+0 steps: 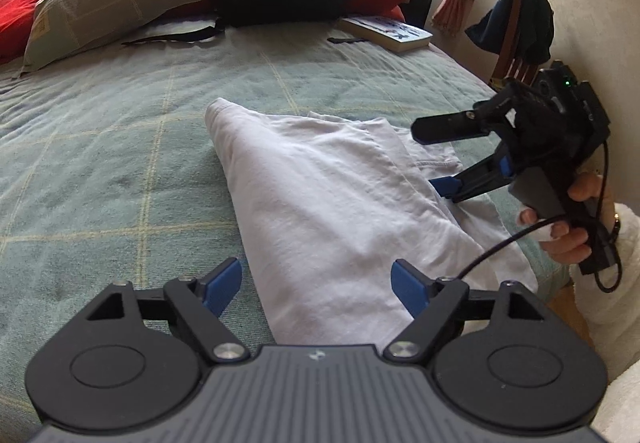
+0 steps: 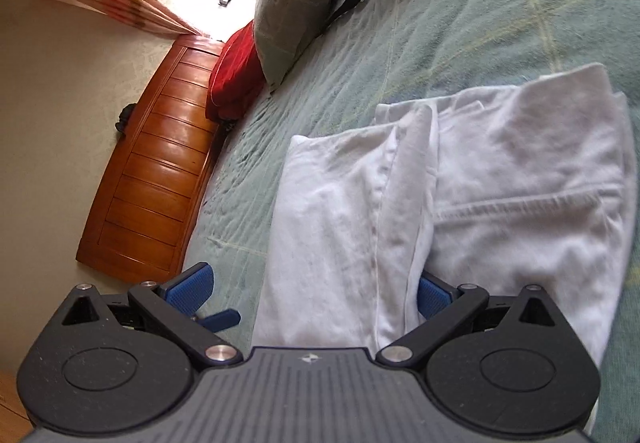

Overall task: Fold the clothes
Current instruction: 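Close the right gripper on the shirt's other side edge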

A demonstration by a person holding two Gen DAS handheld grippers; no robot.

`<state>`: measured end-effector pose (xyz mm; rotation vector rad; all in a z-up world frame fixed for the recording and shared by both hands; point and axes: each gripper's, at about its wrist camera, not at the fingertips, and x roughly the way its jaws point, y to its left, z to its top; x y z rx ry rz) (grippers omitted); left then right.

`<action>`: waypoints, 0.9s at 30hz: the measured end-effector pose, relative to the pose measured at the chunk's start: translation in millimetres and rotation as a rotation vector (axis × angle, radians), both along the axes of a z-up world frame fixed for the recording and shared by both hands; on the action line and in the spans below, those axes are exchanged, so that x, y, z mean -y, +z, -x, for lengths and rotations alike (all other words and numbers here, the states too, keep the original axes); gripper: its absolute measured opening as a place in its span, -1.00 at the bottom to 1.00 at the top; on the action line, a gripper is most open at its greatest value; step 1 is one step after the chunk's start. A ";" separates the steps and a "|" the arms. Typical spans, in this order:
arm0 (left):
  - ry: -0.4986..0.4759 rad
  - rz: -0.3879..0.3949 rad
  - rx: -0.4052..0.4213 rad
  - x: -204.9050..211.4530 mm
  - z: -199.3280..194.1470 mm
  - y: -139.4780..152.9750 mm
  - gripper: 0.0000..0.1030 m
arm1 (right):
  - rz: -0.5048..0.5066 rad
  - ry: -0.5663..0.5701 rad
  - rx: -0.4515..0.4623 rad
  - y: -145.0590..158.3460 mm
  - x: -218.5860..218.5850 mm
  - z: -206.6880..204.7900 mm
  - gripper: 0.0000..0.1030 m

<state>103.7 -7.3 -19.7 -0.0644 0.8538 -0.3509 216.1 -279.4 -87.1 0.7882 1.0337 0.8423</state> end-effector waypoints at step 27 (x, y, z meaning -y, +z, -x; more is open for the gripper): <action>0.054 0.058 0.023 -13.0 11.5 -11.6 0.59 | 0.008 -0.096 -0.031 -35.8 9.9 5.6 -0.70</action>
